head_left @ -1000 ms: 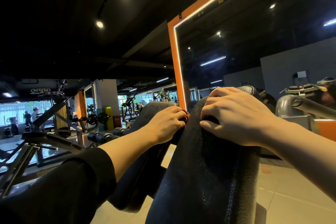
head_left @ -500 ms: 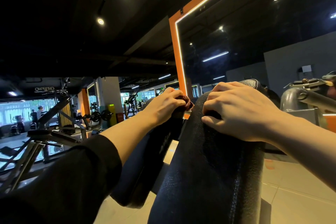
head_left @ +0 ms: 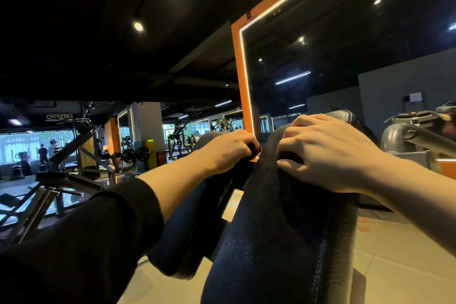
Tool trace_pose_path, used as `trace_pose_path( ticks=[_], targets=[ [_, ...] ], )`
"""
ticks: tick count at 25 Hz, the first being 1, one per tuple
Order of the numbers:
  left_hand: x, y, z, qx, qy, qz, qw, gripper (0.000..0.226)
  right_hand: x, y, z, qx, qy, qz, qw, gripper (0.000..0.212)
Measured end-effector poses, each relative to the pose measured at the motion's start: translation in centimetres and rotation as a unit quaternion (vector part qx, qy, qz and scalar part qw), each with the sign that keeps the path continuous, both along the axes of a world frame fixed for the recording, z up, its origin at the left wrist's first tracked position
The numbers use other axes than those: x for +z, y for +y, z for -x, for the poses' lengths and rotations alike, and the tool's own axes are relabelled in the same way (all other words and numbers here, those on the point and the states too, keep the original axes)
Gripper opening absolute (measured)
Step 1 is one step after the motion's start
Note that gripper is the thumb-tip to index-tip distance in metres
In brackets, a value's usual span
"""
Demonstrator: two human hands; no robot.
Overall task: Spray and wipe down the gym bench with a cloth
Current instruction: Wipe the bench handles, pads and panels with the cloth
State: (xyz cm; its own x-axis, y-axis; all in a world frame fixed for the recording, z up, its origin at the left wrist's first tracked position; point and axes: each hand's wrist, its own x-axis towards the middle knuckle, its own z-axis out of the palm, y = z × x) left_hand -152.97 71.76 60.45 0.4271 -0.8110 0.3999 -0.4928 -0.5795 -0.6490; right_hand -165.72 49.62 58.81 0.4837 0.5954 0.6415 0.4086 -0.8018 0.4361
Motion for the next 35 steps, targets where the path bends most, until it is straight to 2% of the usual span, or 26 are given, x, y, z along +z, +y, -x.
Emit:
trace_pose_path(
  ticks=[2,3,4,5,6,7,8,13,15,17,22,24,28,30,33,35],
  targets=[
    [-0.3,0.9,0.1,0.007,0.042,-0.105,0.994,0.018,-0.1,0.1,0.0,0.000,-0.005,-0.002,1.000,0.046],
    [0.0,1.1,0.1,0.023,0.065,-0.115,0.991,0.019,-0.2,0.2,-0.1,0.001,-0.008,-0.001,1.000,0.046],
    [0.6,1.1,0.1,0.028,0.066,-0.090,0.993,0.021,-0.2,0.3,0.0,0.002,-0.011,0.001,1.000,0.046],
    [1.1,0.8,0.0,0.024,0.081,-0.027,0.996,0.025,-0.2,0.3,0.0,0.000,-0.011,0.005,1.000,0.047],
    [1.4,0.6,-0.3,0.018,0.060,0.020,0.998,0.028,-0.2,0.2,0.0,-0.002,-0.009,0.009,1.000,0.047],
    [1.3,0.2,-0.5,0.015,0.010,0.024,1.000,0.029,-0.1,0.2,0.0,-0.004,-0.007,0.011,1.000,0.047],
    [0.7,0.2,-0.6,0.019,-0.009,0.018,1.000,0.030,-0.1,0.1,0.0,-0.005,-0.003,0.011,1.000,0.047],
    [0.0,1.6,0.4,0.013,0.046,-0.097,0.994,0.027,-0.1,0.2,-0.1,-0.014,-0.004,0.009,1.000,0.047],
    [0.5,1.4,0.1,0.017,0.010,-0.052,0.998,0.026,-0.1,0.2,-0.2,-0.014,-0.003,0.009,1.000,0.046],
    [0.1,1.0,-0.2,0.033,0.020,0.008,0.999,0.027,-0.1,0.2,-0.1,-0.013,0.002,0.009,1.000,0.044],
    [-2.4,2.3,1.6,0.061,0.095,-0.053,0.992,0.029,0.1,0.1,-0.1,-0.023,0.009,0.006,1.000,0.042],
    [-3.1,3.4,2.2,0.041,0.089,-0.071,0.993,0.029,0.1,0.3,-0.2,-0.024,0.006,0.006,1.000,0.041],
    [-5.3,3.3,2.9,0.022,0.024,0.042,0.999,0.026,0.0,0.5,0.0,-0.053,0.000,0.034,0.998,0.042],
    [-7.4,4.0,4.2,0.005,0.034,0.019,0.999,0.021,-0.3,0.7,0.3,-0.076,-0.011,0.028,0.997,0.045],
    [-9.6,6.3,6.6,0.025,0.091,-0.068,0.993,0.022,-2.1,1.0,1.5,-0.093,-0.014,0.010,0.996,0.050],
    [-9.2,6.7,7.1,0.016,0.057,-0.065,0.996,0.020,-3.4,1.5,2.3,-0.102,-0.008,0.010,0.995,0.053]
  ],
)
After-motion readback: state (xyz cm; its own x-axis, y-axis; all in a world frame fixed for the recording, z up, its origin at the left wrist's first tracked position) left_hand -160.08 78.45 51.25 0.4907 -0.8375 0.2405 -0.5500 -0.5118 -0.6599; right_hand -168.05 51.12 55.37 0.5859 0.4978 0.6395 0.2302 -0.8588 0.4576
